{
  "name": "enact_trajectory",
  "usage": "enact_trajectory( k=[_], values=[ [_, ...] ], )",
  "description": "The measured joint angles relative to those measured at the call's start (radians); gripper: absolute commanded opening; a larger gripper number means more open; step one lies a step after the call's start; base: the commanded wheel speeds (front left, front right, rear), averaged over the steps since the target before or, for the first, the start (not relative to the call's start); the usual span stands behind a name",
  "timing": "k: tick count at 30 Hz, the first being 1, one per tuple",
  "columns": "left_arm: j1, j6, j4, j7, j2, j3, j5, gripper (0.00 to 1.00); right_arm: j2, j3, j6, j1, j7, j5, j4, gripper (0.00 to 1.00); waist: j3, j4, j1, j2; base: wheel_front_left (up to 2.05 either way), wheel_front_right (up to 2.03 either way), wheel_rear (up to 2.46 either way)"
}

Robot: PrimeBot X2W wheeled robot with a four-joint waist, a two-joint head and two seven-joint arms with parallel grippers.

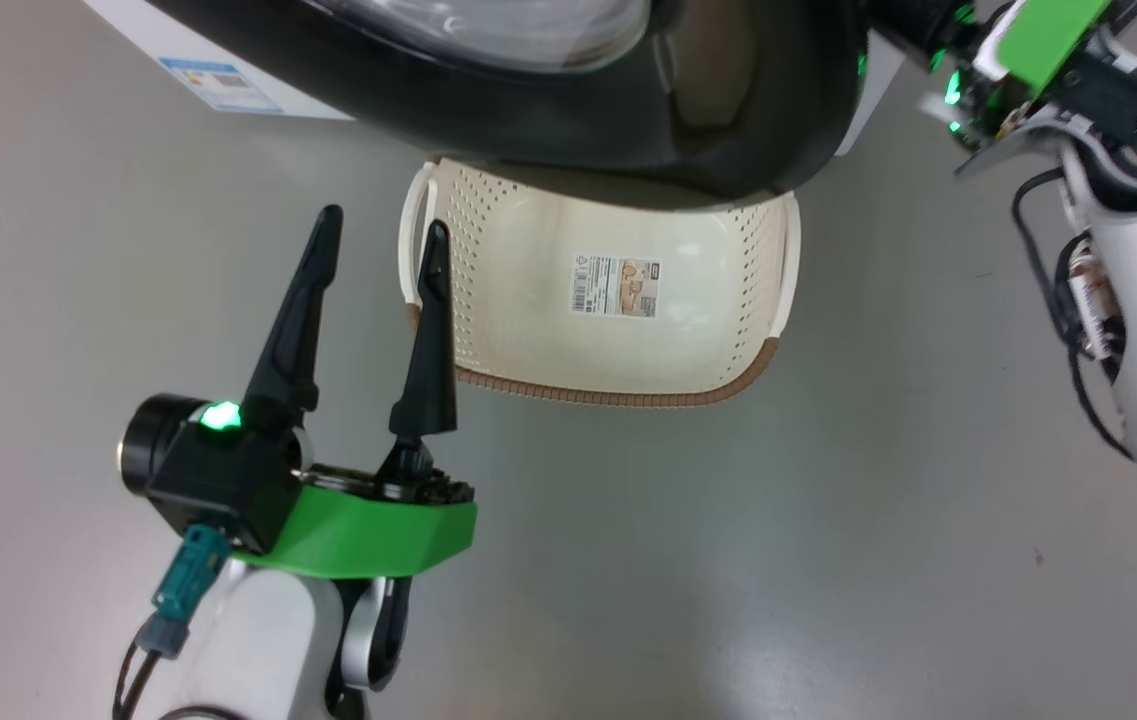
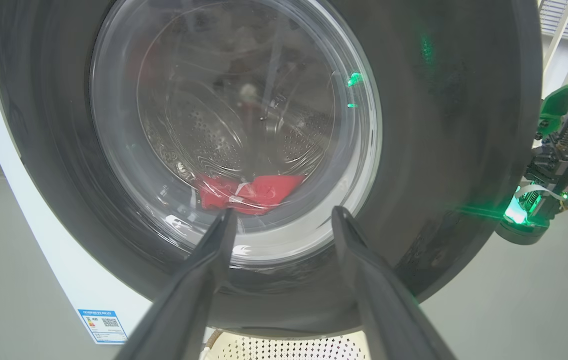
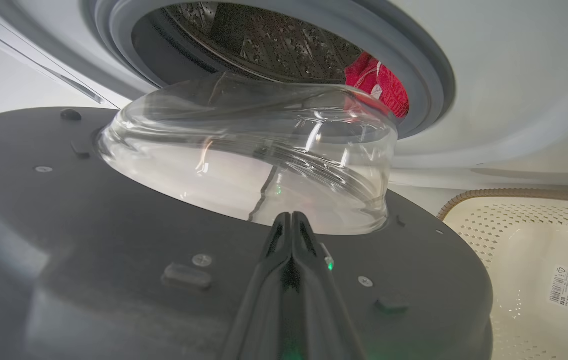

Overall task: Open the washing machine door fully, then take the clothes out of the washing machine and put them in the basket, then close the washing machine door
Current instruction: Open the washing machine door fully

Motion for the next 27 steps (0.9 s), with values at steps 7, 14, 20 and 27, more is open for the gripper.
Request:
enact_trajectory(
  k=[7,14,20,27],
  values=[
    [0.016,-0.002,0.012,0.0,0.0,0.014,0.002,1.0,0.017,0.021,0.0,0.032,0.008,0.0,-0.005,0.0,-0.035,-0.014,-0.0001,0.0,0.0,0.0,0.0],
    [0.027,-0.011,0.015,0.0,0.0,0.02,0.01,1.0,0.029,0.025,0.0,0.055,0.008,0.001,-0.008,0.0,-0.064,-0.021,-0.0001,0.0,0.0,0.0,0.0],
    [0.04,-0.011,0.024,0.0,0.008,0.024,0.024,1.0,0.029,0.03,0.0,0.058,-0.075,-0.048,-0.002,0.43,-0.08,-0.033,-0.0001,0.0,0.0,0.0,0.0],
    [0.052,-0.012,0.029,0.0,0.01,0.035,0.03,1.0,0.01,0.042,0.0,0.086,-0.289,-0.163,-0.018,1.0,-0.095,-0.06,-0.0001,0.0,0.0,0.0,0.0]
  ],
)
